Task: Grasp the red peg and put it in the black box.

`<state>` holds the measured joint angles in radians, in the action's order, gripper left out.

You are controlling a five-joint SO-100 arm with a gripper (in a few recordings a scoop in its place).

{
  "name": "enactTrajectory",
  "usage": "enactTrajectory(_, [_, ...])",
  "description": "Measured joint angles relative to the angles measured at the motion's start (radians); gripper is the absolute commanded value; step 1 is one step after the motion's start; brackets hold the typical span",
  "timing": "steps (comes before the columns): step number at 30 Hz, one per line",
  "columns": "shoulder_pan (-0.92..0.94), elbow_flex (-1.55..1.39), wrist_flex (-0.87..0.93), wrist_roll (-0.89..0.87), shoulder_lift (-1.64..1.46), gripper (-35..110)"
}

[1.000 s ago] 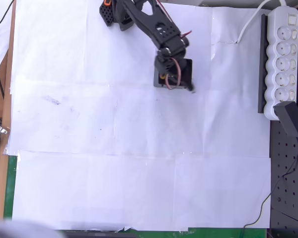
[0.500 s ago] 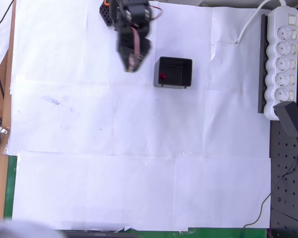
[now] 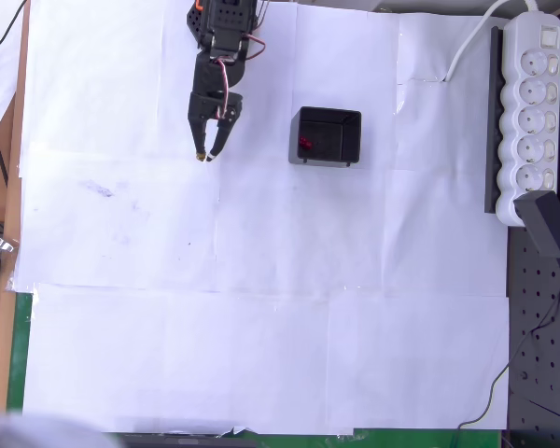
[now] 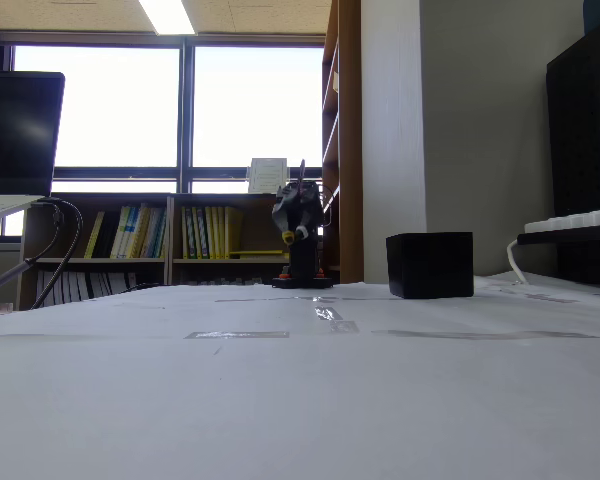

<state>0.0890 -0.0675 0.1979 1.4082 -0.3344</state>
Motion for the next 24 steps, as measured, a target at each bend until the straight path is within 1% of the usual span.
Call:
enactTrajectory(5, [-0.018,0.048,0.037,0.043,0.167,0])
enactTrajectory(8, [-0.023,0.048,0.126,0.06,0.236,0])
enactTrajectory(12, [-0.029,0.048,0.345,0.087,0.311,0])
enactTrajectory(18, [-0.032,0.048,0.741,0.104,0.417,0])
enactTrajectory(24, [-0.032,0.048,1.06,0.11,0.471,0])
